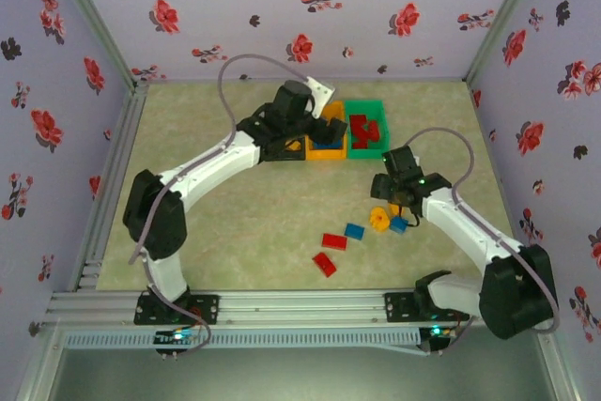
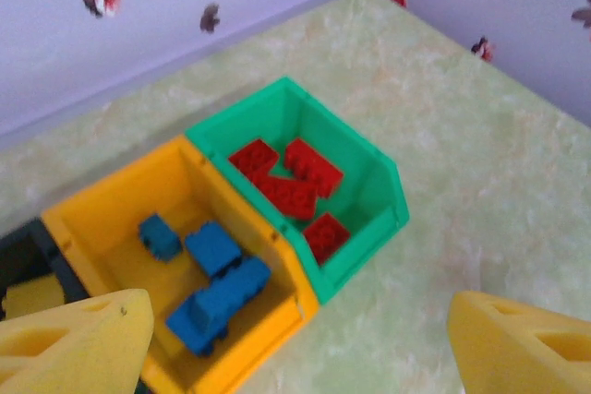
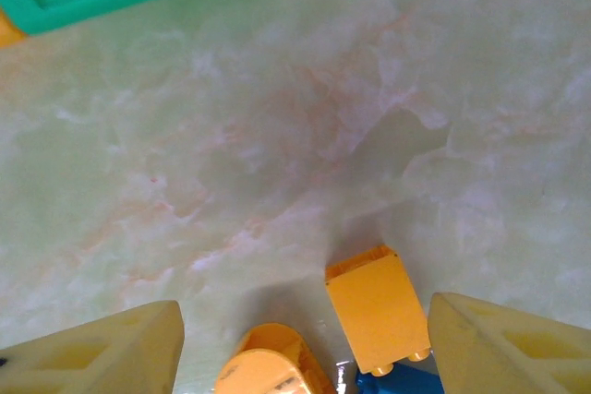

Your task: Sort the legos into containers by color

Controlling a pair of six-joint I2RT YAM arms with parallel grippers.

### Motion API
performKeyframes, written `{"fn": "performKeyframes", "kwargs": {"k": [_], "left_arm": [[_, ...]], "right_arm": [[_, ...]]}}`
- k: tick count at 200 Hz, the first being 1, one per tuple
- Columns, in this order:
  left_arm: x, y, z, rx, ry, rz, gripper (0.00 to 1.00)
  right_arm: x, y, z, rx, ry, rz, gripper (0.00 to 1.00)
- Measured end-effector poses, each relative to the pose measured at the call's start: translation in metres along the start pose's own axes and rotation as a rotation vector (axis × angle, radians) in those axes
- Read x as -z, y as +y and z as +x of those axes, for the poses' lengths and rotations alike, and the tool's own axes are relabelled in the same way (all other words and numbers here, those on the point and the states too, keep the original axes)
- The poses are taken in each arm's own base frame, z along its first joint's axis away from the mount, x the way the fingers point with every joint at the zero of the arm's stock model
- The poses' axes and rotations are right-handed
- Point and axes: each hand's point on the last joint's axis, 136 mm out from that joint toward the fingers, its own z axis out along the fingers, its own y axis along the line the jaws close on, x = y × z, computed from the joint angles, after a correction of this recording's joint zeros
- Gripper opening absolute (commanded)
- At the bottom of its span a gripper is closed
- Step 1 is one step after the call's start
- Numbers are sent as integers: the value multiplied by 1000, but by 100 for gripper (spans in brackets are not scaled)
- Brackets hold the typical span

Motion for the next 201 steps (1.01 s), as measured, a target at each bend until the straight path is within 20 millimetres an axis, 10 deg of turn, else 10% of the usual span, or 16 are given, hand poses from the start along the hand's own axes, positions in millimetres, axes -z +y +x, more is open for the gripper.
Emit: {"fn": "performKeyframes", "kwargs": {"k": [43, 201], "left_arm": [[26, -2, 48, 0, 67, 5, 83], [81, -1, 92, 58, 82, -18, 80]], "right_arm": [[-12, -11, 6, -33, 37, 45, 64], [-42, -25, 32, -36, 165, 129, 55]]}}
